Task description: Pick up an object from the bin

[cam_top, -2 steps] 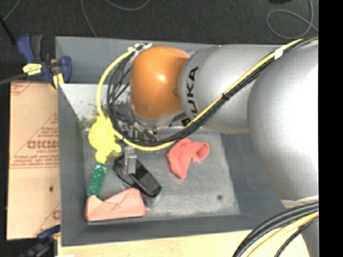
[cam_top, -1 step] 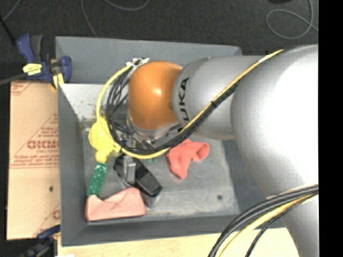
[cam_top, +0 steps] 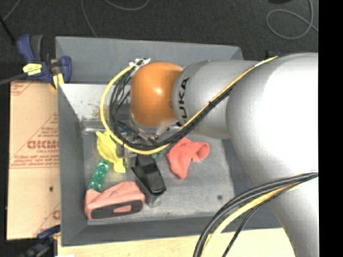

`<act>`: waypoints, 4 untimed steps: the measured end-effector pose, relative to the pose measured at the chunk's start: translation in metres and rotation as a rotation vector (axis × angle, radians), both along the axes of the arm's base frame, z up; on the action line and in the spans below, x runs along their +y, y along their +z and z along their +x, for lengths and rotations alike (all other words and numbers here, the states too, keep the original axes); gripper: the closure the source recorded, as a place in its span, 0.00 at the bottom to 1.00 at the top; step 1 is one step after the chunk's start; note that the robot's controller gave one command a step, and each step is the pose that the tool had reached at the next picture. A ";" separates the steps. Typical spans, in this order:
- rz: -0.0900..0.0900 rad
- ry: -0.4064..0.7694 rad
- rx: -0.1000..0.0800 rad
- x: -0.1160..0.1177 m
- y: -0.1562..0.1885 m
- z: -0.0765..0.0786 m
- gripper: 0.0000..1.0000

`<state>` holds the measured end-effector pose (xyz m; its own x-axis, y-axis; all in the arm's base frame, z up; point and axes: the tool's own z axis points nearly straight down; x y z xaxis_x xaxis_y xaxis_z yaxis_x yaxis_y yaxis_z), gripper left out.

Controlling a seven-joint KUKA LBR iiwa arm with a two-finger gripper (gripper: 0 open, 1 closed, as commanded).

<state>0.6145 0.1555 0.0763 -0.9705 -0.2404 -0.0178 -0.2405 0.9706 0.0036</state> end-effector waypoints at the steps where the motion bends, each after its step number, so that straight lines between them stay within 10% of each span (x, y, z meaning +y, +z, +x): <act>1: 0.000 -0.001 0.000 0.000 0.000 0.000 1.00; 3: 0.001 -0.123 -0.007 -0.071 0.039 0.005 1.00; 4: 0.003 -0.174 -0.003 -0.070 0.034 0.006 1.00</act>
Offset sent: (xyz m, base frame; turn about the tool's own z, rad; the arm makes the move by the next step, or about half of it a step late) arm -0.0065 -0.1144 0.0762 0.0151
